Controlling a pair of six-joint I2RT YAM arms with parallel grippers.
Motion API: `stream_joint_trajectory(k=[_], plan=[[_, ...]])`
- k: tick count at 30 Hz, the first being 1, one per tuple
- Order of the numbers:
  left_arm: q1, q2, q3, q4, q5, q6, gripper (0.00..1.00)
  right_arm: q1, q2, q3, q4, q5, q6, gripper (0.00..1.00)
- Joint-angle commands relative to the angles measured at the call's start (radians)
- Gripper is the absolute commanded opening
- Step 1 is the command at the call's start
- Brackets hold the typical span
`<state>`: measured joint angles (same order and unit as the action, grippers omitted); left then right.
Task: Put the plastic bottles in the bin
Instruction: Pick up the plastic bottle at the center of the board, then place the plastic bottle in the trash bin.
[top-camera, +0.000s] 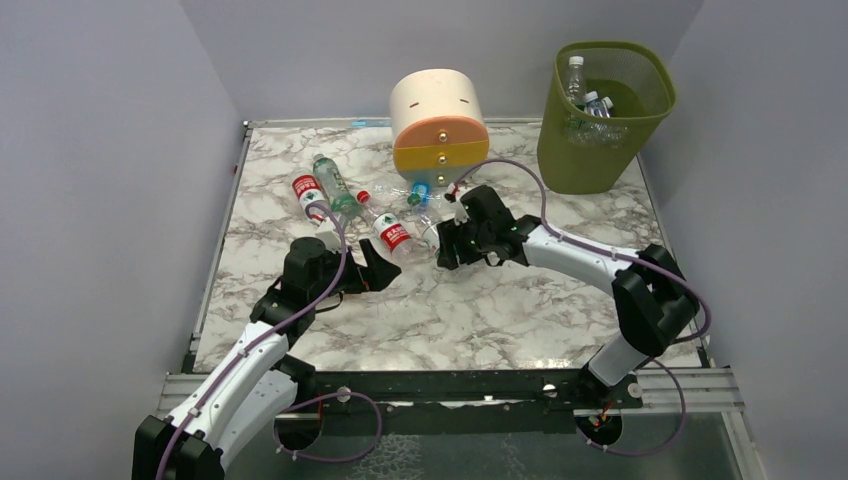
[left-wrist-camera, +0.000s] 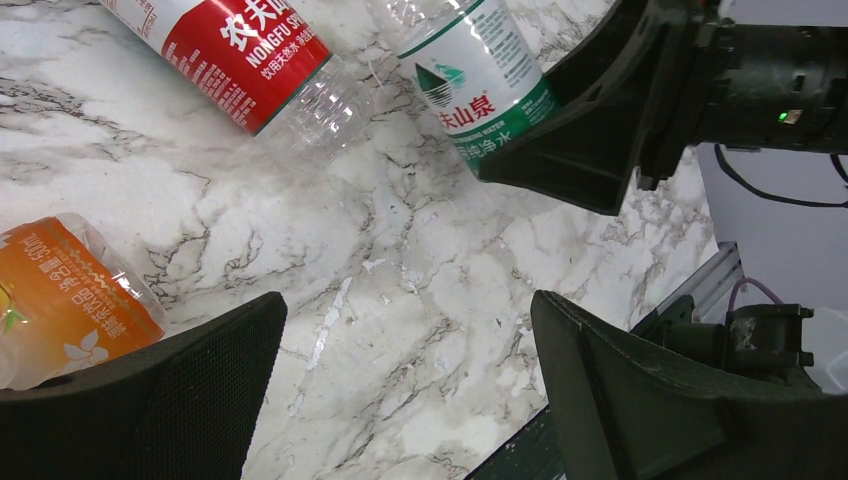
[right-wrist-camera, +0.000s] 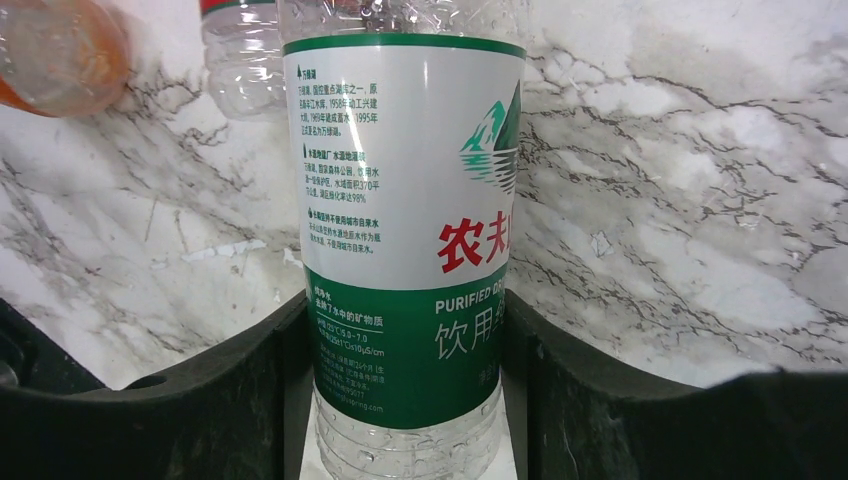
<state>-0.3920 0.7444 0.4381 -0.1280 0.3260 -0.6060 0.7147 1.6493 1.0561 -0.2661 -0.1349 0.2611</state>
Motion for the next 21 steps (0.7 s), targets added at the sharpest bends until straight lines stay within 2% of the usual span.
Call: stream_joint_trajectory(k=[1,11,21], plan=[[0.005,-0.008,-0.001,0.025,0.026,-0.005,0.99,0.009,-0.077,-0.014,-0.044,0.038,0.001,0.53],[0.006,-0.01,-0.007,0.024,0.027,0.003,0.99,0.009,-0.189,0.049,-0.125,0.086,0.018,0.53],[0.005,-0.005,0.003,0.027,0.033,0.001,0.99,0.0,-0.225,0.287,-0.229,0.17,-0.028,0.54]])
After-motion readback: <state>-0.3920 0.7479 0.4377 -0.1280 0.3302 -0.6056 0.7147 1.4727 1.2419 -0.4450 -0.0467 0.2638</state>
